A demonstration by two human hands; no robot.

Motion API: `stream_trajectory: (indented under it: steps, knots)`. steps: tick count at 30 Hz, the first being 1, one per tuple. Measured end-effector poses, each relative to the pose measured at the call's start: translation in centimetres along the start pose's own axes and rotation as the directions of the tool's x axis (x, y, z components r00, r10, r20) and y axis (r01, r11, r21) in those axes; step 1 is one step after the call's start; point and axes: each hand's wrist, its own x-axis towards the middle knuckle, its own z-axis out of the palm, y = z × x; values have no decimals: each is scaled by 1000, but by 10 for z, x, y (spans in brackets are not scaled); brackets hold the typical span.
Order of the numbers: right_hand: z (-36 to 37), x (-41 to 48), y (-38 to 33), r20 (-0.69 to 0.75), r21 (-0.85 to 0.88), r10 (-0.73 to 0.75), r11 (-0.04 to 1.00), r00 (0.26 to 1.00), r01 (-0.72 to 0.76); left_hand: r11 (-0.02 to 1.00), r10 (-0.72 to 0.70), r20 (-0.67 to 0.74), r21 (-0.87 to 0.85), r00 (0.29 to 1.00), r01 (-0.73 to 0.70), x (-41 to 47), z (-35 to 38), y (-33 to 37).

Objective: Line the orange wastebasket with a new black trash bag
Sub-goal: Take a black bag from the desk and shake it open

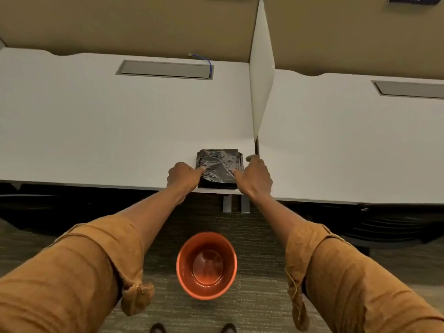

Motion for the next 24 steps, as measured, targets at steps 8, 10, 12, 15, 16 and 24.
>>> stream_trajectory:
  steps: [8, 10, 12, 15, 16, 24]
  knots:
    - [24, 11, 13, 92, 52, 168, 984, 982, -173, 993, -22, 12, -116, 1000, 23, 5, 17, -10]
    - [27, 12, 13, 106, 128, 222, 964, 969, -235, 993, -18, -21, -121, 1000, 16, 6, 20, -11]
    - [28, 14, 12, 102, 225, 268, 932, 958, -285, 988, -15, -42, -155, 999, 8, 6, 20, -12]
    - [27, 11, 10, 71, 362, 294, 883, 953, -300, 967, -10, -39, -254, 999, 0, 2, 17, -9]
    - [25, 8, 9, 61, 406, 293, 866, 954, -292, 958, -12, -38, -286, 999, 1, -1, 14, -7]
    - [-13, -36, -10, 172, 801, 261, 525, 950, -289, 728, -68, 88, -677, 994, 110, -32, -20, 4]
